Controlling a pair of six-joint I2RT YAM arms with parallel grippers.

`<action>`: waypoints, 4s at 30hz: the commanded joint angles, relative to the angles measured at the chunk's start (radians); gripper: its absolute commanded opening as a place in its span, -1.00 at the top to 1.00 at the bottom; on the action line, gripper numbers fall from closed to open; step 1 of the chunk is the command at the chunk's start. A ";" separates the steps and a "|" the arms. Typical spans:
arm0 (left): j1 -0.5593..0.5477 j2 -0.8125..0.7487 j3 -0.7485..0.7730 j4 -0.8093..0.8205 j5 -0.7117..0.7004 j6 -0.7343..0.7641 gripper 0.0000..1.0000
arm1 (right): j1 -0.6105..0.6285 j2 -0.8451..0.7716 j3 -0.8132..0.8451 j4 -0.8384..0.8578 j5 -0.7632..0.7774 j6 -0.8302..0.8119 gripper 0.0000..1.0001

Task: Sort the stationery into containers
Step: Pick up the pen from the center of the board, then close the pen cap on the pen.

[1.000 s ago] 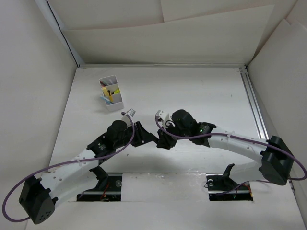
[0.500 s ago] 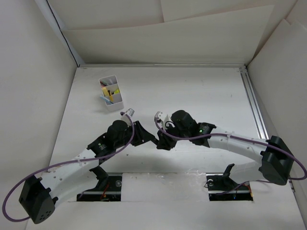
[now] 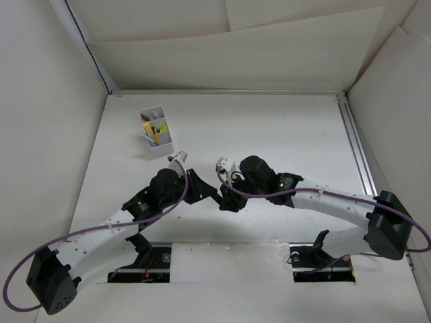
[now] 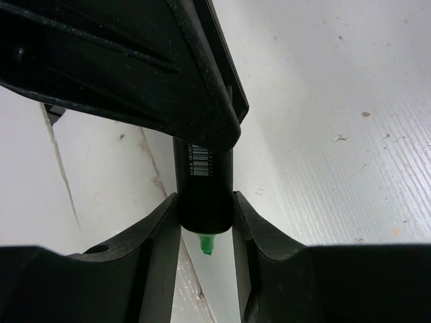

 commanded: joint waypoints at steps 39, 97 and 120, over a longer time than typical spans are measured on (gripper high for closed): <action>0.001 -0.132 -0.040 -0.033 -0.186 -0.013 1.00 | -0.411 0.344 -0.066 0.260 0.522 0.502 1.00; 0.001 -0.152 -0.007 -0.049 -0.224 0.006 1.00 | -0.161 0.028 -0.152 0.022 0.569 0.347 -0.32; 0.001 -0.187 0.043 -0.113 -0.287 0.033 1.00 | -0.130 0.278 0.011 0.056 0.623 0.215 -0.15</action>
